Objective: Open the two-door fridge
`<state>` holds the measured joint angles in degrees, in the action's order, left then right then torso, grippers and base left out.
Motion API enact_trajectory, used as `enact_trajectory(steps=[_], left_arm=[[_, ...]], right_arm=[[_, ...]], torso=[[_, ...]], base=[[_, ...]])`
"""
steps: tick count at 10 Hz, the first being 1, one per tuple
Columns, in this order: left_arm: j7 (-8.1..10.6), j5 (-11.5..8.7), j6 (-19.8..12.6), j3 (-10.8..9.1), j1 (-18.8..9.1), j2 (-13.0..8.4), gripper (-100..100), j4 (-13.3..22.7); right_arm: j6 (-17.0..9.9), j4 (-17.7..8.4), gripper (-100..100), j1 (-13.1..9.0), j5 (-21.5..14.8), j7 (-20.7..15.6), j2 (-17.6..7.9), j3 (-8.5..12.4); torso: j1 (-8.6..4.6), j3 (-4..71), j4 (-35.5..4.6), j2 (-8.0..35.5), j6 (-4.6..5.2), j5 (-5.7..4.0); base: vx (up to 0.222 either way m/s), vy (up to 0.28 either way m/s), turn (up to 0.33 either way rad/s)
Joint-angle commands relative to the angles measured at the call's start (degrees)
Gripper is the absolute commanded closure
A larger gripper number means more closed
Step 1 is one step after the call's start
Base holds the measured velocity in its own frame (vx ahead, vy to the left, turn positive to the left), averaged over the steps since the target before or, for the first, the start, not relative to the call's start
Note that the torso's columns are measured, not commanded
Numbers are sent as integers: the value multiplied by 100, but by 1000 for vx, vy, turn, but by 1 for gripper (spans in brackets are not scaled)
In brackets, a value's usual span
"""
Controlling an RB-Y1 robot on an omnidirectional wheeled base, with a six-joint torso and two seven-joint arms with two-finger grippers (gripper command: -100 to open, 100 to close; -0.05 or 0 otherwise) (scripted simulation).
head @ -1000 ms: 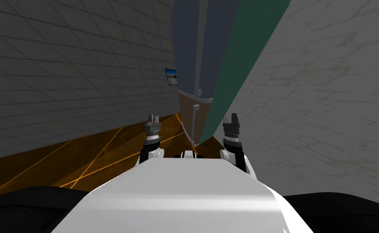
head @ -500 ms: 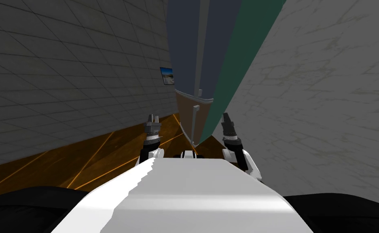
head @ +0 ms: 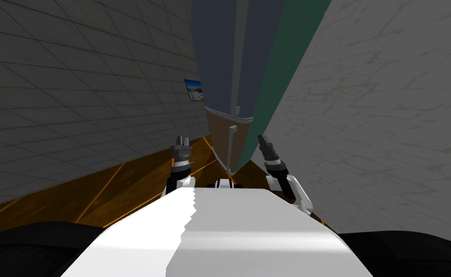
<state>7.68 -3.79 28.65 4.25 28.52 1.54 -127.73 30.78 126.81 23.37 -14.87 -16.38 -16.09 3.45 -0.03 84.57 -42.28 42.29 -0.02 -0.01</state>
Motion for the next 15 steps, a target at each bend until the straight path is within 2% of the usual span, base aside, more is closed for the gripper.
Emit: enact_trajectory(steps=[1, 2, 3, 4, 5, 6, 7, 8, 9, 10, 11, 12, 13, 14, 15], left_arm=[[0, 0, 0, 0, 1, 0, 0, 0], [0, 0, 0, 0, 0, 0, 0, 0], [0, 0, 0, 0, 0, 0, 0, 0], [0, 0, 0, 0, 0, 0, 0, 0], [0, 0, 0, 0, 0, 0, 0, 0], [0, 0, 0, 0, 0, 0, 0, 0], [0, 0, 0, 0, 1, 0, 0, 0], [0, 0, 0, 0, 0, 0, 0, 0], [0, 0, 0, 0, 0, 0, 0, 0], [0, 0, 0, 0, 0, 0, 0, 0], [0, 0, 0, 0, 0, 0, 0, 0], [0, 0, 0, 0, 0, 0, 0, 0], [0, 0, 0, 0, 0, 0, 0, 0], [0, 0, 0, 0, 0, 0, 0, 0], [0, 0, 0, 0, 0, 0, 0, 0]], right_arm=[[-21, 7, -100, -69, -327, -259, -156, 17], [-39, 8, -100, -135, -560, -494, -289, 26], [-39, 8, -100, -135, -605, -494, -289, 26], [-57, 9, -100, -204, -837, -734, -425, 34], [-57, 9, -100, -204, -888, -734, -425, 34], [-75, 8, -100, -276, -1115, -979, -563, 39], [-75, 8, -100, -276, -1174, -980, -563, 39], [-94, 4, -100, -352, -1402, -1229, -705, 43], [-94, 4, -100, -352, -1461, -1229, -705, 43], [-113, -4, -100, -432, -1684, -1477, -847, 43], [-113, -4, -100, -432, -1746, -1482, -847, 43], [-132, -17, -100, -515, -1967, -1718, -991, 39], [-132, -17, -100, -515, -2029, -1736, -991, 39], [-151, -35, -100, -603, -2248, -1974, -1134, 32], [-151, -35, -100, -603, -2307, -1992, -1134, 32]], torso=[[6, 1, 0, -3, 3, 1], [2, -1, -1, 2, 0, 1], [3, -1, -1, 1, 3, 1], [2, -1, 0, 1, 1, 0], [3, 1, 0, -2, 3, 1], [2, 1, 0, -1, 0, 1], [9, 1, 0, -1, 3, 2], [6, 0, 0, 0, -1, 2], [5, 0, 0, -1, 3, 1], [1, -1, -1, 2, 0, 0], [3, 0, 0, -1, 3, 0], [0, 0, 0, 0, 0, 0], [9, 3, 1, -6, 2, 2], [3, 2, 1, -2, 1, 1], [-1, 0, 0, 0, 3, 0]], base=[[26, 57, -89], [28, 61, -137], [28, 56, -105], [33, 60, -162], [31, 54, -95], [31, 76, -184], [26, 73, -83], [29, 77, -179], [20, 69, -80], [26, 73, -141], [23, 64, -89], [41, 88, -131], [32, 75, -102], [30, 65, -185], [20, 58, -90]])
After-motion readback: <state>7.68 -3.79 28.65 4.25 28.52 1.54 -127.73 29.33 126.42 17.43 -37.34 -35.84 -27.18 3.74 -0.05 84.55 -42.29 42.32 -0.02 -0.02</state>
